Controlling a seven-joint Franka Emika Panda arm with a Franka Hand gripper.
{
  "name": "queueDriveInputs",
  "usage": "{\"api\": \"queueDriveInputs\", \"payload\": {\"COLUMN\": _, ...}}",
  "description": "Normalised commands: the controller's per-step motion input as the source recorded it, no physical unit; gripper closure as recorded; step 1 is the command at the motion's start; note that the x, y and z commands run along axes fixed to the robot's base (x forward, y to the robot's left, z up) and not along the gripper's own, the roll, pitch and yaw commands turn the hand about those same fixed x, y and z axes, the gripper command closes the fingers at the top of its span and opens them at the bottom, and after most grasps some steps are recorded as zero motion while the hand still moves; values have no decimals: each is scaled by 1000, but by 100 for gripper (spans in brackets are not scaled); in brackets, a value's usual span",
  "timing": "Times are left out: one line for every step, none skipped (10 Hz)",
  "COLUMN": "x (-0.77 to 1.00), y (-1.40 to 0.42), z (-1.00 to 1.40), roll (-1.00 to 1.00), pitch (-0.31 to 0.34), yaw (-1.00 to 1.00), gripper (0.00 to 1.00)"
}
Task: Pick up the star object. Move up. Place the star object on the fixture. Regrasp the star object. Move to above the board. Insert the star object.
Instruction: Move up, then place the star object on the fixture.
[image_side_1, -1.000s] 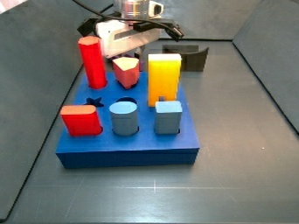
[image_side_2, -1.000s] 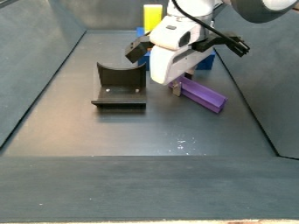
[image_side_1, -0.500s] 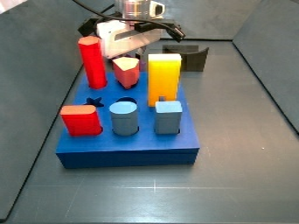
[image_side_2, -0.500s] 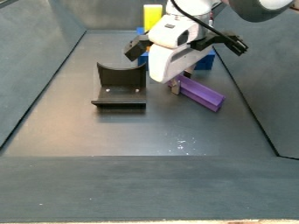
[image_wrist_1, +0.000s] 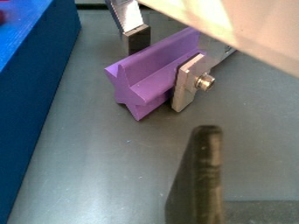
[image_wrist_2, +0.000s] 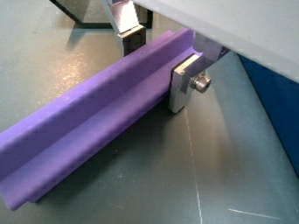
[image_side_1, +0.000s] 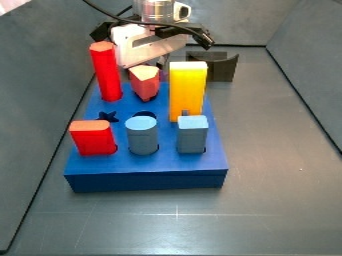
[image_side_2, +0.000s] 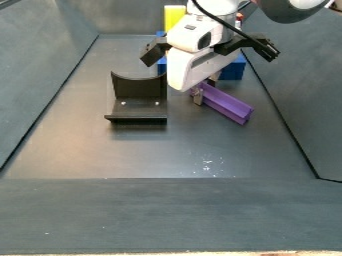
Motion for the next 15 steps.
{"api": "queueDriveInputs", "payload": {"x": 0, "y": 0, "z": 833, "roll": 0, "pitch": 0, "yaw": 0, "gripper": 100}}
{"api": "queueDriveInputs", "payload": {"x": -45, "y": 78, "z": 829, "roll": 6, "pitch": 38, "yaw": 49, "gripper": 100}}
{"api": "queueDriveInputs", "payload": {"x": -54, "y": 64, "z": 771, "roll": 6, "pitch": 47, "yaw": 43, "gripper": 100}}
{"api": "queueDriveInputs", "payload": {"x": -29, "y": 29, "z": 630, "roll": 6, "pitch": 50, "yaw": 26, "gripper": 100}}
{"api": "queueDriveInputs", "payload": {"x": -18, "y": 18, "z": 509, "roll": 9, "pitch": 55, "yaw": 18, "gripper": 100}}
{"api": "queueDriveInputs", "payload": {"x": -13, "y": 13, "z": 383, "roll": 14, "pitch": 53, "yaw": 13, "gripper": 100}}
{"api": "queueDriveInputs", "payload": {"x": -19, "y": 10, "z": 207, "roll": 22, "pitch": 44, "yaw": 8, "gripper": 100}}
{"api": "queueDriveInputs", "payload": {"x": 0, "y": 0, "z": 1000, "roll": 0, "pitch": 0, "yaw": 0, "gripper": 100}}
{"api": "queueDriveInputs", "payload": {"x": 2, "y": 0, "z": 1000, "roll": 4, "pitch": 1, "yaw": -2, "gripper": 100}}
{"api": "queueDriveInputs", "payload": {"x": -6, "y": 2, "z": 1000, "roll": 9, "pitch": 15, "yaw": -2, "gripper": 100}}
{"api": "queueDriveInputs", "payload": {"x": -8, "y": 3, "z": 1000, "roll": 15, "pitch": 21, "yaw": -4, "gripper": 100}}
{"api": "queueDriveInputs", "payload": {"x": -11, "y": 4, "z": 1000, "roll": 18, "pitch": 27, "yaw": -4, "gripper": 100}}
{"api": "queueDriveInputs", "payload": {"x": -14, "y": 7, "z": 1000, "roll": 27, "pitch": 28, "yaw": -5, "gripper": 100}}
{"api": "queueDriveInputs", "payload": {"x": -16, "y": 8, "z": 1000, "roll": 31, "pitch": 32, "yaw": -6, "gripper": 100}}
{"api": "queueDriveInputs", "payload": {"x": -18, "y": 11, "z": 1000, "roll": 38, "pitch": 36, "yaw": -5, "gripper": 100}}
